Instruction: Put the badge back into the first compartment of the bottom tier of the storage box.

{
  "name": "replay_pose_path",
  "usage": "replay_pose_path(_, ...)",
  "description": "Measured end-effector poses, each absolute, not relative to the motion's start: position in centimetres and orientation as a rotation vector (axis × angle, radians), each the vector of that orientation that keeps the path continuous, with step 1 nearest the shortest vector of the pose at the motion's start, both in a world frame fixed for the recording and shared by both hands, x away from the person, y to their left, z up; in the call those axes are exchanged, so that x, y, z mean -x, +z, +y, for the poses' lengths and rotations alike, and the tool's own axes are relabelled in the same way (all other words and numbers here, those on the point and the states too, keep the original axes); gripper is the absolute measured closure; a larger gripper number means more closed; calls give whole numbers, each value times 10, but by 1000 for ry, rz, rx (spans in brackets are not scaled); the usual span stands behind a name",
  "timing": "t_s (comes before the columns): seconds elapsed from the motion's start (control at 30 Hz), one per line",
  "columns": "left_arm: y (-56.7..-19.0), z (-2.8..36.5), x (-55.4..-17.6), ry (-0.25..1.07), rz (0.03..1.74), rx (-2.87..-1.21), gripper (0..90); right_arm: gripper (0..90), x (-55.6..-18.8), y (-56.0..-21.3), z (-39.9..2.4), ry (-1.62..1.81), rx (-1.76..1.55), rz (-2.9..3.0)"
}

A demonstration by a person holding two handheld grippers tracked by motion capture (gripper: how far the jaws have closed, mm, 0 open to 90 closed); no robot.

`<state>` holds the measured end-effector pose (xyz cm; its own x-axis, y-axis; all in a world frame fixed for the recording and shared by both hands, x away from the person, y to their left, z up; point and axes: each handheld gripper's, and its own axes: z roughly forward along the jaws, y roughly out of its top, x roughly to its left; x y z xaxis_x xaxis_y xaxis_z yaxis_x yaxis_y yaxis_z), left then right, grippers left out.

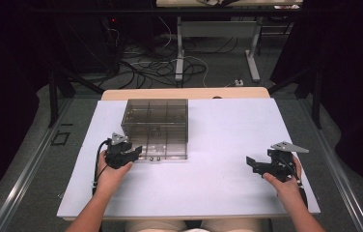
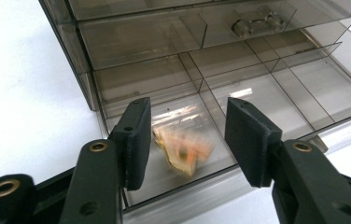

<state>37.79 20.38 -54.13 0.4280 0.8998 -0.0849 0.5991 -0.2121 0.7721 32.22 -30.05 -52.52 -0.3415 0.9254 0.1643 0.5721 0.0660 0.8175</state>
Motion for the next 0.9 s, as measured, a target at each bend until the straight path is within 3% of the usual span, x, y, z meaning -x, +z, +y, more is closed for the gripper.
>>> replay_pose_path(0.27, -541, 203, -377, 515, 1262, -1930, 463, 65, -322, -526, -301, 1176, -1479, 1952)
replay_pose_path(0.9, -535, 200, -372, 532, 1262, -1902, 260, 66, -320, -526, -303, 1172, -1480, 1939)
